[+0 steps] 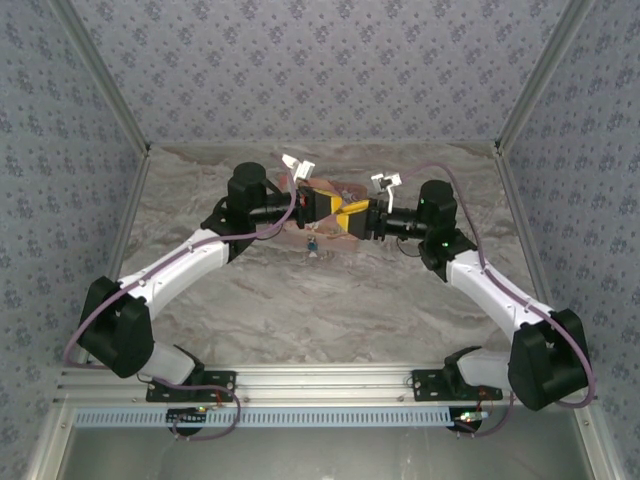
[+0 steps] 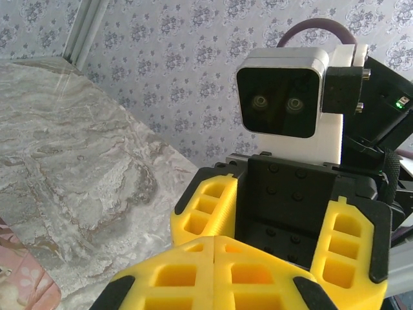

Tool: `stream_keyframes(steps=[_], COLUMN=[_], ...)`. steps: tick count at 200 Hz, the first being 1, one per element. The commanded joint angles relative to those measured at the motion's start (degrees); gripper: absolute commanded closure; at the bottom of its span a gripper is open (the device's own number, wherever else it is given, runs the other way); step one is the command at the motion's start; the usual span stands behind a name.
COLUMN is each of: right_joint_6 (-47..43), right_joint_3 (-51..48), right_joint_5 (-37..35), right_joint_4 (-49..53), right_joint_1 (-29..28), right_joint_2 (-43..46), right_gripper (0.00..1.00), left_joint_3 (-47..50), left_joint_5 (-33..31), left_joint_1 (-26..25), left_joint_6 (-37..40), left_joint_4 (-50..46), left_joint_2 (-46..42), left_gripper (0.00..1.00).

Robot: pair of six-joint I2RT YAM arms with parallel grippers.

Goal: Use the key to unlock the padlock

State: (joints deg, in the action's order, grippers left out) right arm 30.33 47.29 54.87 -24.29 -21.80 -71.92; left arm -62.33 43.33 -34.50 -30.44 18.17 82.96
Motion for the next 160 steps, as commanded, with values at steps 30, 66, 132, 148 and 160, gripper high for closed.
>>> stream_keyframes(steps=[30, 66, 132, 148, 160], right_joint_6=[-0.01, 0.41, -1.2, -2.79, -3.55], right_joint_3=[1.89, 1.9, 1.51, 1.15, 0.97], right_joint_5=[-0.43, -1.09, -2.61, -4.28, -6.06], right_joint_4=[-2.04, -2.07, 1.22, 4.29, 7.21], right_joint_1=[-0.63, -0.7, -0.86, -0.77, -0.28], right_joint_2=[-0.58, -0.59, 0.16, 0.78, 0.95], right_gripper=[0.64, 0.78, 0.99, 0.99, 0.99], left_joint_3=[-2.45, -2.52, -2.29, -1.85, -0.82], left_joint_5=[1.59, 1.73, -0.4, -3.63, -7.76], left_joint_1=[0.09, 0.09, 0.22, 0.28, 0.55], left_joint_6=[1.16, 1.26, 2.27, 3.31, 3.95], left_joint_4=[1.08, 0.94, -0.6, -2.14, -3.55], left_joint_2=[-1.49, -1.41, -2.29, -3.5, -4.85], left_gripper=[1.0, 1.0, 0.91, 0.69, 0.56])
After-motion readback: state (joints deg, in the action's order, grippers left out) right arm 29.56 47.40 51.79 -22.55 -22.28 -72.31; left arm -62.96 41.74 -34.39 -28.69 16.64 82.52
